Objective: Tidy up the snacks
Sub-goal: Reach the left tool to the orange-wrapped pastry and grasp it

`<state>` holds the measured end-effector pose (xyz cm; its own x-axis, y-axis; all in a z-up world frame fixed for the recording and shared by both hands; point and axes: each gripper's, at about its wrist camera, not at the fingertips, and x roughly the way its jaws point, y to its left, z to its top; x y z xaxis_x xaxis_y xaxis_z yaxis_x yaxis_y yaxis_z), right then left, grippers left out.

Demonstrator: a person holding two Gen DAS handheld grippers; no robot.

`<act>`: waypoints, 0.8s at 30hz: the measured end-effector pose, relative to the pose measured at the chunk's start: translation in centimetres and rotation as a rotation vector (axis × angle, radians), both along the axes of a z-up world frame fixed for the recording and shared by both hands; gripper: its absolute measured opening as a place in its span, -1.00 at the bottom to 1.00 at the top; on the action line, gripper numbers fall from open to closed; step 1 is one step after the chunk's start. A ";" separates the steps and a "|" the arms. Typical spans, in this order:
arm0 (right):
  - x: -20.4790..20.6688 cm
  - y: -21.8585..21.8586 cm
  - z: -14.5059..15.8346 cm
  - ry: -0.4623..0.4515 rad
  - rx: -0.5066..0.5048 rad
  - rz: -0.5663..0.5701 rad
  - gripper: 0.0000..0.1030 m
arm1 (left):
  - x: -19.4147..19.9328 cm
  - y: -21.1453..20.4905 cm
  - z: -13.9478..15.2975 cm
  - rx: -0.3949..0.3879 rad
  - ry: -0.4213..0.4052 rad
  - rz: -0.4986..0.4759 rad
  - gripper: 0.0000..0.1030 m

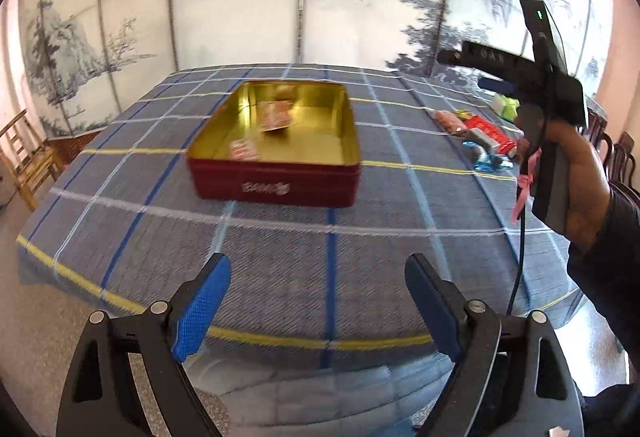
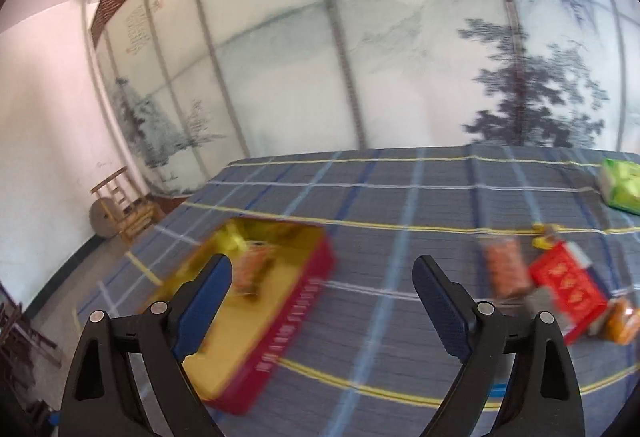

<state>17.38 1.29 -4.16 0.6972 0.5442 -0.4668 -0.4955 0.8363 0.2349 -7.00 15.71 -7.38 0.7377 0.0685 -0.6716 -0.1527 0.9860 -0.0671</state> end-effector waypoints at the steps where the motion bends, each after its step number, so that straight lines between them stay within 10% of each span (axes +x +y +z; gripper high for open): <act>1: 1.0 -3.2 -0.5 0.003 -0.012 -0.064 0.79 | 1.3 -1.0 0.2 -0.008 0.002 -0.032 0.67; 11: 4.7 -32.2 -5.2 0.116 0.049 -0.583 0.79 | 14.7 -15.4 -0.9 -0.064 0.080 -0.331 0.67; 24: 3.7 -39.9 -8.5 0.177 0.335 -0.644 0.81 | 27.2 -31.5 -2.7 0.088 0.031 -0.485 0.64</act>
<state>21.05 -38.62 -12.63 0.8557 0.1863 -0.4828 0.1372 0.8179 0.5588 20.20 -15.76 -10.12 0.6787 -0.2204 -0.7006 0.3244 0.9458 0.0168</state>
